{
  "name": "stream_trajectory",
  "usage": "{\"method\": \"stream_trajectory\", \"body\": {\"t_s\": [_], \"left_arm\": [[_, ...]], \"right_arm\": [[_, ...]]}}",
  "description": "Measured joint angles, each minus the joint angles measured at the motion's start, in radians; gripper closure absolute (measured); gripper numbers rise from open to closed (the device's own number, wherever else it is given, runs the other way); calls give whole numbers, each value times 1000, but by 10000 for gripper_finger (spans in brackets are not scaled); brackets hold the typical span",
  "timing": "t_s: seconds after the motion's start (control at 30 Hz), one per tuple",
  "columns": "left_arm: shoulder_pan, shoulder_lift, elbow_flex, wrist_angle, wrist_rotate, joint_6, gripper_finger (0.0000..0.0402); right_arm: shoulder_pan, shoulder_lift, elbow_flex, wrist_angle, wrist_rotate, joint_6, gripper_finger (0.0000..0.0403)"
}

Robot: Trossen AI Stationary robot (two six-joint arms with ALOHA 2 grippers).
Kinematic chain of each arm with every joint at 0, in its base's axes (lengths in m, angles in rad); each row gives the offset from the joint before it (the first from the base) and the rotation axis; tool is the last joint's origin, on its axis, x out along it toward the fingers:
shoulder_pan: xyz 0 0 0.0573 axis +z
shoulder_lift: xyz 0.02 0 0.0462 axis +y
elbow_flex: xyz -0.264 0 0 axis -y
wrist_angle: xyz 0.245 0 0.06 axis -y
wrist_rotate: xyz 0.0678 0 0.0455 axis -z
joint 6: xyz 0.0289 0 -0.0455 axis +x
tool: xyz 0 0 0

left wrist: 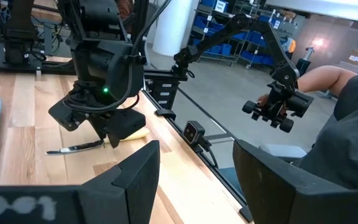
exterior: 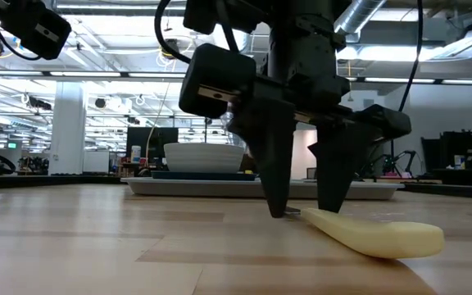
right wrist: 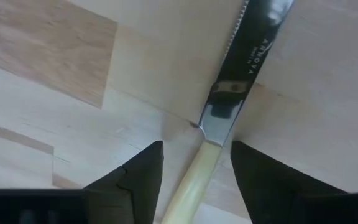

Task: Set up tray
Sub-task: Put the yellow knife on top of the dark blue napkin to the right side of the orange fork

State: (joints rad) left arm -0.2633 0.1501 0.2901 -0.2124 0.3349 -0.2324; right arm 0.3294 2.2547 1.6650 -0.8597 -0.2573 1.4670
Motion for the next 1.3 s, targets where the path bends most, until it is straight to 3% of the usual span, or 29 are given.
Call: {"method": "stream_trajectory", "body": {"t_s": [0.8,1.3], "left_arm": [[0,0,0,0,-1,0,209],[0,0,0,-1,-1,0,209]], "right_arm": [[0,0,-3,-30,5,14,380],[0,-8,-2,-27,-2,36,388]]}}
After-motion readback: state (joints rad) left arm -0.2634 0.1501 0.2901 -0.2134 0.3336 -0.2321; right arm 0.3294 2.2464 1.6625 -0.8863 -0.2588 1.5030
